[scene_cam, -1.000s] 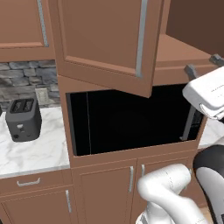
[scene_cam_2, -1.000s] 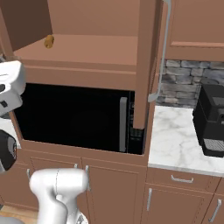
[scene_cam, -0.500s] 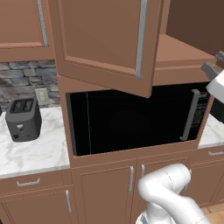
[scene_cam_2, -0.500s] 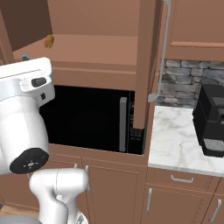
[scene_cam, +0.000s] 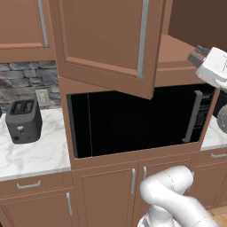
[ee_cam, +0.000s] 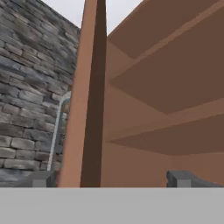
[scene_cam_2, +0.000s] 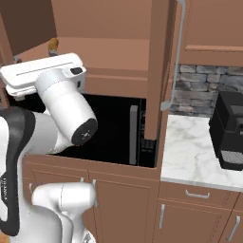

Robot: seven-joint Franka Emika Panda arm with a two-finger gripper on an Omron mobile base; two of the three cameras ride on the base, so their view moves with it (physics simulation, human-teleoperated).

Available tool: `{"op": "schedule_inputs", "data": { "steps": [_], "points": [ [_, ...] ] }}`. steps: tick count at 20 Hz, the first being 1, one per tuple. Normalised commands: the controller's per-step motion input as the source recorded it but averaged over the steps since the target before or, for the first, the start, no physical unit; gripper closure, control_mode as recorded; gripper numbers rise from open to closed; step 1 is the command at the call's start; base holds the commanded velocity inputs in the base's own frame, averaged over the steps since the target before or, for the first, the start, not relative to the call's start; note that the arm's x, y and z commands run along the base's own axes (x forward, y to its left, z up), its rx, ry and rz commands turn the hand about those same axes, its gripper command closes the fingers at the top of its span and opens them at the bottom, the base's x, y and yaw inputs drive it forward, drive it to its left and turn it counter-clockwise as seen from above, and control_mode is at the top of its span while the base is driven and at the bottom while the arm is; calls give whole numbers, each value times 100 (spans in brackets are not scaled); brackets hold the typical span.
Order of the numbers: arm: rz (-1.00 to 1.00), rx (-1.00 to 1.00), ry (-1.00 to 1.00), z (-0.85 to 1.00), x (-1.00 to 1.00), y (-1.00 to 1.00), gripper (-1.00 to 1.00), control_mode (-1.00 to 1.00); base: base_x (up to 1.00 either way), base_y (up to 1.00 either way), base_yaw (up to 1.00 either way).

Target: Open the cabinet, retrieve the rolling pin, and place it next to the meat on the cutting board to prepare for tenderizing.

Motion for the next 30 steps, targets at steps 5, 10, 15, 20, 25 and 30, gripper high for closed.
{"op": "schedule_inputs", "data": {
  "steps": [5,10,15,20,25,30],
  "points": [
    [12,0,5,-1,71,0,-100,-100,0,0,0],
    [10,-3,3,0,53,8,-100,-100,0,0,0],
    [8,-13,0,0,39,28,-100,-100,0,0,0],
    [6,-12,4,0,49,31,-100,-100,0,0,0],
    [6,-11,5,0,33,31,-100,-100,0,0,0],
    [9,-17,0,0,-14,59,-100,-100,0,0,0]
  ]
}}
